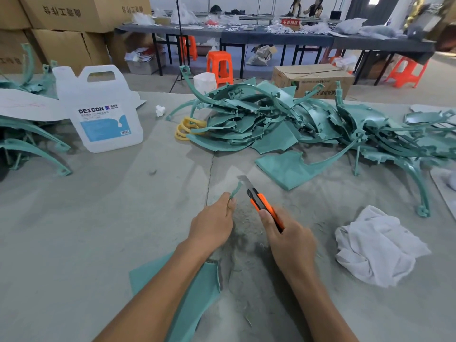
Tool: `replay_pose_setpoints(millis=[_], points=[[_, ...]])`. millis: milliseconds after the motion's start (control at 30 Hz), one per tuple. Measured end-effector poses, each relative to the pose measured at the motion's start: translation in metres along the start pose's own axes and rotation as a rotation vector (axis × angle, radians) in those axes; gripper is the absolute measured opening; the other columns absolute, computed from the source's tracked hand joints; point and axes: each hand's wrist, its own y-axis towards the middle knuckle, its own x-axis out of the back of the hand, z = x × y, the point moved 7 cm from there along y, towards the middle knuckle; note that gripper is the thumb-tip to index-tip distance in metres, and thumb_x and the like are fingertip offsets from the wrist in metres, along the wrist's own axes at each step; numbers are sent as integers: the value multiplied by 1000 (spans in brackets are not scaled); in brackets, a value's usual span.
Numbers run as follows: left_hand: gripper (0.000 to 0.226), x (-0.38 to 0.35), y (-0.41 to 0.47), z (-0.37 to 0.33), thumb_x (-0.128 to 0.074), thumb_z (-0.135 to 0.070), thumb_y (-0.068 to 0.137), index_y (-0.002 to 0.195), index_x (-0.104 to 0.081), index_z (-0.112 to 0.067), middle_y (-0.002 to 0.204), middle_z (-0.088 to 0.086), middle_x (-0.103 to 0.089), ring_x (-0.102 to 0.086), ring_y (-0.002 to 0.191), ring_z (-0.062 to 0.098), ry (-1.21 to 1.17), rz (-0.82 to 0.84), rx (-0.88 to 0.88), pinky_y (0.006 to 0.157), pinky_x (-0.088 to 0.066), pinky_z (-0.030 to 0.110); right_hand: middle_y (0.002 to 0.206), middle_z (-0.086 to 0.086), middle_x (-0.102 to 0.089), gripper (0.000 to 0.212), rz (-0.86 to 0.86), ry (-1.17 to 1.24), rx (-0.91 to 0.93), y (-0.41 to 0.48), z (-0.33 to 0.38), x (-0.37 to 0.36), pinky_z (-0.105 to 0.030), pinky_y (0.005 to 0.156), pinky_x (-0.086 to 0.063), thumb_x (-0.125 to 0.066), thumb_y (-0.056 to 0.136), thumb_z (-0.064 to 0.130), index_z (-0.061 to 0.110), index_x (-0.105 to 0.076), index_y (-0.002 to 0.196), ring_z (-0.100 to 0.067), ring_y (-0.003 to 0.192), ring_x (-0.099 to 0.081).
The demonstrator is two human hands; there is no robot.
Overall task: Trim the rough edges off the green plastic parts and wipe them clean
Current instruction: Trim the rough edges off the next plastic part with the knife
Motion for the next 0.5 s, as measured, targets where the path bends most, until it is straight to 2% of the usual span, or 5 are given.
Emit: replay_pose_setpoints(millis=[233, 367, 433, 500], points=[[32, 0, 0, 0, -17, -50, 106, 87, -35, -31, 71, -4, -56, -53, 65, 16, -20, 0, 2, 55, -34, 34, 57, 10, -56, 36, -7, -13, -10, 0, -2, 0, -25, 48, -35, -46, 99, 62, 36, -69, 109, -2, 53, -51], [35, 0, -1, -2, -16, -51, 106, 84, -33, -30, 69, -2, -56, -54, 64, 19, -16, -8, -18, 53, -31, 33, 55, 9, -55, 35, -34, 5, -20, 0, -5, 1, -26, 47, -34, -47, 99, 61, 35, -69, 107, -4, 51, -51], [33, 1, -2, -2, -17, -50, 107, 87, -34, -30, 69, -3, -55, -54, 64, 20, -3, -26, -23, 54, -32, 34, 55, 9, -55, 33, -20, 27, -22, 0, -4, 0, -27, 46, -34, -47, 98, 62, 37, -67, 99, -5, 50, -52], [30, 0, -5, -6, -18, -48, 107, 89, -32, -29, 68, -2, -54, -52, 64, 24, 24, -39, -44, 56, -34, 36, 55, 6, -55, 38, -22, 57, -73, 2, -9, 1, -30, 48, -33, -42, 95, 66, 35, -59, 83, -11, 52, -53]])
